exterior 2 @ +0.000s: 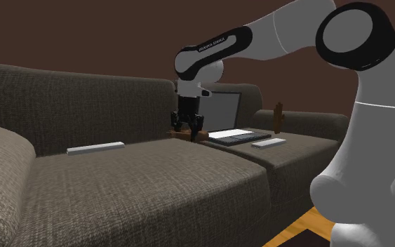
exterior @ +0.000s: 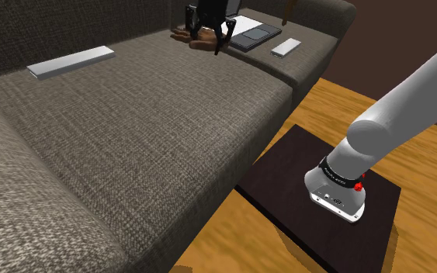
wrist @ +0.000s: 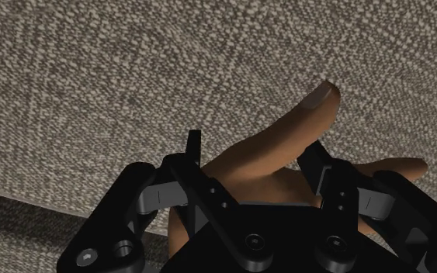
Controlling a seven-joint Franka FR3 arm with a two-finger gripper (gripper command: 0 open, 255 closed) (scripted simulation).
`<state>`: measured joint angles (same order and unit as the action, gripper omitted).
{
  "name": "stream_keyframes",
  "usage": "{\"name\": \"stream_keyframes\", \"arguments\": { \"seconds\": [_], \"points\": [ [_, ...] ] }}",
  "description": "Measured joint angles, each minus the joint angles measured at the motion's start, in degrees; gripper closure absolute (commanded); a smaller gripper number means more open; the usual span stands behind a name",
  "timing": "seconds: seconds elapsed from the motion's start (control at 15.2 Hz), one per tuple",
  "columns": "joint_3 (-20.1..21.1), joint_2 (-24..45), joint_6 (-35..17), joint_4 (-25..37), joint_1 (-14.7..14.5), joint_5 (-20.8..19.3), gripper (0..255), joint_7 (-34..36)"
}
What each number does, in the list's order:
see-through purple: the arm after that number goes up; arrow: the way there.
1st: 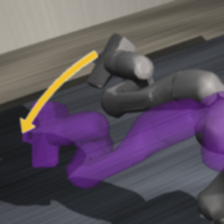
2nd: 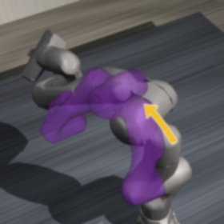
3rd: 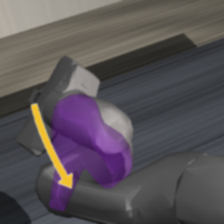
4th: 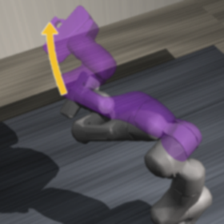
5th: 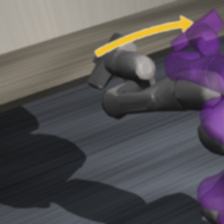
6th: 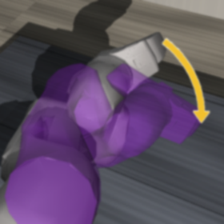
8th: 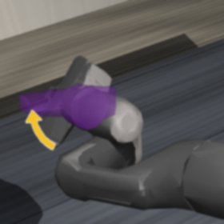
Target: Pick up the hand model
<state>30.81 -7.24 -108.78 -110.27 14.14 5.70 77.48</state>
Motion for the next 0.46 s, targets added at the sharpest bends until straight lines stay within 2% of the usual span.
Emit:
{"name": "stream_keyframes", "arguments": {
  "seconds": [0.46],
  "points": [
    [-0.2,0.0,5.1,5.0,0.2,-0.1,255,0.1]
  ]
}}
